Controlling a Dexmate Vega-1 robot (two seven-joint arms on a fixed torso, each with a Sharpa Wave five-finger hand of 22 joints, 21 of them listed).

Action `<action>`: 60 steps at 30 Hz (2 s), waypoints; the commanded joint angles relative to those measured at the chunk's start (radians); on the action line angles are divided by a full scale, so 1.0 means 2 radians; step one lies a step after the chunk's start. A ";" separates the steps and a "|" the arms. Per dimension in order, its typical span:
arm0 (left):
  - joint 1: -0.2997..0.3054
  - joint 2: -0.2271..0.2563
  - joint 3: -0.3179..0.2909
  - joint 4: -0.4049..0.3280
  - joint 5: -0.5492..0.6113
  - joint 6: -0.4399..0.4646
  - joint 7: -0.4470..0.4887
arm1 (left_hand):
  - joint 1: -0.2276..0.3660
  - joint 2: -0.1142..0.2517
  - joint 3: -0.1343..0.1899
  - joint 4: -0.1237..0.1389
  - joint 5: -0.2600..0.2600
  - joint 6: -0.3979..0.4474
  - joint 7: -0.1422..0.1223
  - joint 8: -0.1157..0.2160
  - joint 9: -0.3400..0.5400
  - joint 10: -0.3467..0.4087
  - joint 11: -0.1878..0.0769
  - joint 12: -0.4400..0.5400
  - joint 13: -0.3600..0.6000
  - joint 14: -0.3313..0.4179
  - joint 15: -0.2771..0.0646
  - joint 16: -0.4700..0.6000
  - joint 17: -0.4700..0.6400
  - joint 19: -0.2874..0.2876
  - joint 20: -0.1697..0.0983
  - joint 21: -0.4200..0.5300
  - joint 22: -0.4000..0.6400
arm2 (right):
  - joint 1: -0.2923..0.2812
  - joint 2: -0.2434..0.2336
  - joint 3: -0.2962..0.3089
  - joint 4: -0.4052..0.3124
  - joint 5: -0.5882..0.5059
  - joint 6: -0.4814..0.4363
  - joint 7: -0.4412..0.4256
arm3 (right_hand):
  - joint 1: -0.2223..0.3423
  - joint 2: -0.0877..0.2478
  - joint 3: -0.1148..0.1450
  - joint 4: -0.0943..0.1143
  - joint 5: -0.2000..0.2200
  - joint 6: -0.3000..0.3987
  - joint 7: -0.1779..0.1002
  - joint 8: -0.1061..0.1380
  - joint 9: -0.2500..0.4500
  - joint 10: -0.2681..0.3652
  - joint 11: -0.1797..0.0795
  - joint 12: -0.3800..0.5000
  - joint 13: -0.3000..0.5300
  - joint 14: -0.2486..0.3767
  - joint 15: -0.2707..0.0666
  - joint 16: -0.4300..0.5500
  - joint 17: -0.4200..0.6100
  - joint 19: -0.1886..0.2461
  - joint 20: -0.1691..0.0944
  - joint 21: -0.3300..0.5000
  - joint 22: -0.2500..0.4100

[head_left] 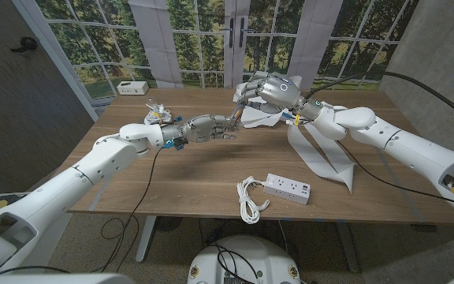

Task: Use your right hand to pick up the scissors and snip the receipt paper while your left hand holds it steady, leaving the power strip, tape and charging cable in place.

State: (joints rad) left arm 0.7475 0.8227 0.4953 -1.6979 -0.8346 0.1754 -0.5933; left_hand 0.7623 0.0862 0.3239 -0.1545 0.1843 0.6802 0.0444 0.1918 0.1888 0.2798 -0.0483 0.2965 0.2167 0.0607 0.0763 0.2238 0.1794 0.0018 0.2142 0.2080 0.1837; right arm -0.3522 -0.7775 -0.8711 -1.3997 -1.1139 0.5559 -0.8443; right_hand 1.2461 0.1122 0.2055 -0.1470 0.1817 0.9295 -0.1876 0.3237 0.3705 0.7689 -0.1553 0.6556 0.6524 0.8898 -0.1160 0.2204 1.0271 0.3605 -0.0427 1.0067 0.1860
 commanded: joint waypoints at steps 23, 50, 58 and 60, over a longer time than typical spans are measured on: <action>-0.005 0.000 0.005 -0.007 0.017 0.006 0.019 | -0.017 0.001 -0.003 0.007 -0.005 -0.021 -0.027 0.000 0.002 0.043 -0.016 0.019 0.023 0.049 -0.013 0.015 0.010 0.005 0.000 0.002 0.003 | -0.017 -0.003 0.017 -0.034 0.014 -0.010 0.049 | 0.012 0.008 0.006 -0.001 0.008 0.009 0.004 0.002 -0.003 0.053 -0.011 0.003 -0.004 0.012 -0.061 0.001 0.002 -0.003 -0.024 0.008 0.000; 0.001 0.004 0.007 -0.039 0.029 0.020 0.062 | -0.024 -0.003 -0.004 0.004 -0.004 0.015 -0.020 0.012 0.005 0.085 -0.017 0.038 0.050 0.084 -0.022 0.026 0.014 0.020 0.000 0.006 0.003 | -0.041 -0.010 0.045 -0.056 0.034 -0.015 0.080 | 0.006 -0.007 0.012 -0.005 0.028 0.027 0.018 0.009 -0.009 0.082 -0.002 0.006 -0.015 0.041 -0.061 0.005 0.003 0.011 -0.010 0.015 -0.003; 0.005 0.002 0.005 -0.041 0.027 0.020 0.072 | -0.020 0.001 0.003 0.002 -0.002 0.015 -0.034 0.012 0.006 0.140 -0.013 0.052 0.054 0.122 -0.040 0.038 0.014 0.031 0.000 0.008 0.003 | -0.045 -0.010 0.048 -0.061 0.035 -0.013 0.082 | 0.004 -0.009 0.015 -0.005 0.034 0.027 0.017 0.008 -0.010 0.081 -0.004 0.005 -0.014 0.042 -0.061 0.003 0.002 0.010 -0.010 0.014 -0.003; 0.006 0.002 0.004 -0.041 0.026 0.019 0.074 | -0.016 0.004 0.007 0.000 -0.002 0.011 -0.040 0.011 0.006 0.146 -0.017 0.052 0.055 0.125 -0.041 0.039 0.013 0.032 0.000 0.008 0.003 | -0.047 -0.011 0.049 -0.064 0.035 -0.014 0.083 | 0.004 -0.009 0.016 -0.005 0.035 0.028 0.017 0.008 -0.010 0.081 -0.003 0.005 -0.013 0.042 -0.061 0.003 0.002 0.010 -0.010 0.014 -0.003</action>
State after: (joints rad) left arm 0.7493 0.8295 0.5094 -1.7734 -0.7784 0.2133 -0.4684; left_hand 0.7175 0.0808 0.3247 -0.1541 0.1766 0.7054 -0.0168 0.2188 0.1981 0.5219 -0.0457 0.3932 0.3229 0.2947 -0.0062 0.2935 0.2044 0.0593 0.2109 0.2156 0.1888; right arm -0.4333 -0.7955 -0.7841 -1.5119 -1.0485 0.5239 -0.6866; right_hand 1.2597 0.0983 0.2187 -0.1641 0.2047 0.9774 -0.1535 0.3397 0.3473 0.8293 -0.1481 0.6622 0.6208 0.9541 -0.1235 0.2225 1.0277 0.3756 -0.0464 1.0300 0.1813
